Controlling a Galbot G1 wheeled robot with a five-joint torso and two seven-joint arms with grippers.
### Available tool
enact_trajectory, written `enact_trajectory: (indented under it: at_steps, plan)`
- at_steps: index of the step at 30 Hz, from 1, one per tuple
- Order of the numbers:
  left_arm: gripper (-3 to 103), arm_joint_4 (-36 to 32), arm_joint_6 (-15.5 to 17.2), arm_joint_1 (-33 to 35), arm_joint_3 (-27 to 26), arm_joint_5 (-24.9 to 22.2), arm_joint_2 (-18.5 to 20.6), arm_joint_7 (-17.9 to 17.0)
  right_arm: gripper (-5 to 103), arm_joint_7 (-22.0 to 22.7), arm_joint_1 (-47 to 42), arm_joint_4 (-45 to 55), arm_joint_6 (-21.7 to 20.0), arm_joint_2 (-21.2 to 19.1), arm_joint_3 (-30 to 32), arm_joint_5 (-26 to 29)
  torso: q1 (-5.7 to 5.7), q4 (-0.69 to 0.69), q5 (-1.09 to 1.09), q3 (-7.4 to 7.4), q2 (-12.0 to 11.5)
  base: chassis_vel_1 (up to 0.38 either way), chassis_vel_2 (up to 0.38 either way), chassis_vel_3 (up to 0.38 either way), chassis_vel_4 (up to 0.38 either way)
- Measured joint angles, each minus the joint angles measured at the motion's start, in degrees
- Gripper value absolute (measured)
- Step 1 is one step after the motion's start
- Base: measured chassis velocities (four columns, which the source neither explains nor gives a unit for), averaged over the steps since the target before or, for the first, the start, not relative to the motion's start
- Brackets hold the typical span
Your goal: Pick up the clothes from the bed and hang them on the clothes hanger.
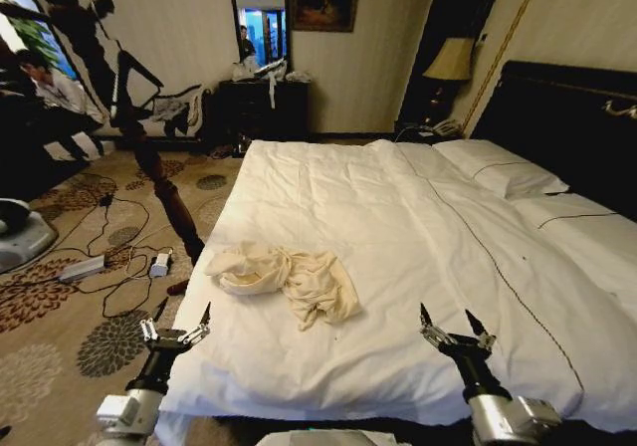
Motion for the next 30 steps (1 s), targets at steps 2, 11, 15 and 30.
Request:
enact_trajectory:
  at_steps: [2, 11, 15, 30]
  plan:
    - [100, 0.56, -0.77, 0.44, 0.19, 0.48, 0.13, 0.26, 100, -0.18, -0.18, 0.24, -0.25, -0.05, -0.48, 0.16, 0.0, 0.0, 0.0, 0.0, 0.0, 0.0, 0.0, 0.0, 0.0]
    - [100, 2.58, -1.33, -0.09, 2.01, 3.08, 0.5, 0.28, 100, -0.4, -0.75, 0.68, -0.96, -0.95, -1.11, 0.4, 0.0, 0.01, 0.01, 0.0, 0.0, 0.0, 0.0, 0.0, 0.0]
    - [100, 7.51, -1.08, -3.14, 6.3, 12.68, 2.64, -1.56, 100, -0.31, -0.51, 0.19, -1.23, -1.31, -1.29, 0.75, 0.0, 0.0, -0.01, 0.0, 0.0, 0.0, 0.0, 0.0, 0.0]
    - [100, 31.15, 3.9, -32.61, 30.19, 36.8, 11.1, -11.55, 100, 0.9, 1.15, -0.04, -4.21, -2.86, 0.44, 5.68, 0.01, 0.01, 0.03, 0.01, -0.01, 0.0, 0.0, 0.0, 0.0]
